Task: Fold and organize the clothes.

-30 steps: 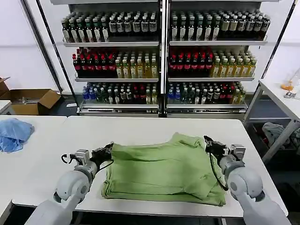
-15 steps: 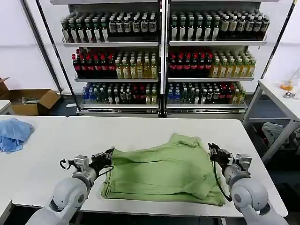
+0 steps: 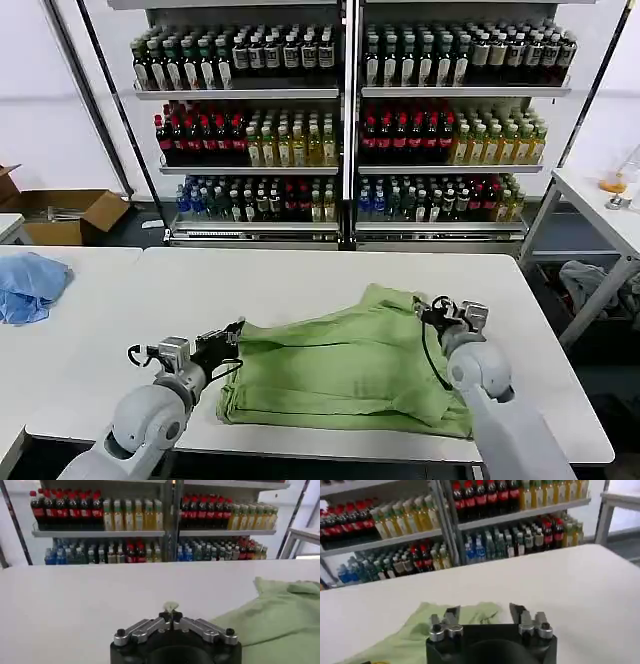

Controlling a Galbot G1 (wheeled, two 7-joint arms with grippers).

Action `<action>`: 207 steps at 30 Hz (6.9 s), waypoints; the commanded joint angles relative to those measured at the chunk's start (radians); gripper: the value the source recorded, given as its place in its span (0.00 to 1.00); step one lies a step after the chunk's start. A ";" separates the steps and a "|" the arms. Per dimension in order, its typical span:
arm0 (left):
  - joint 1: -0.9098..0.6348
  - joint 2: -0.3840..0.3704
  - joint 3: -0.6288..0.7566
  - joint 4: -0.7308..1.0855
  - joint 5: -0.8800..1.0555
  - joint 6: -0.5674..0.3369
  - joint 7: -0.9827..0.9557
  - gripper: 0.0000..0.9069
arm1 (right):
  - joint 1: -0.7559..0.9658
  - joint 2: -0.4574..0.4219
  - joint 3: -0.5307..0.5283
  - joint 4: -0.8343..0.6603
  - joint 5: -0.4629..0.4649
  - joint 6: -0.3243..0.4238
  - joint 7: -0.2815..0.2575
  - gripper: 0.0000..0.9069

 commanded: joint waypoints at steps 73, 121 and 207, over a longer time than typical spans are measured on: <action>0.155 0.018 -0.042 -0.083 0.069 -0.001 0.030 0.02 | -0.641 -0.057 0.261 0.525 -0.210 0.028 -0.127 0.00; 0.313 -0.393 -0.043 0.004 0.500 -0.172 -0.158 1.00 | -0.763 -0.064 0.311 0.655 -0.275 0.047 -0.157 1.00; 0.039 -0.469 0.188 0.043 -0.253 -0.159 -0.049 1.00 | -0.724 -0.083 0.322 0.643 -0.248 0.040 -0.140 1.00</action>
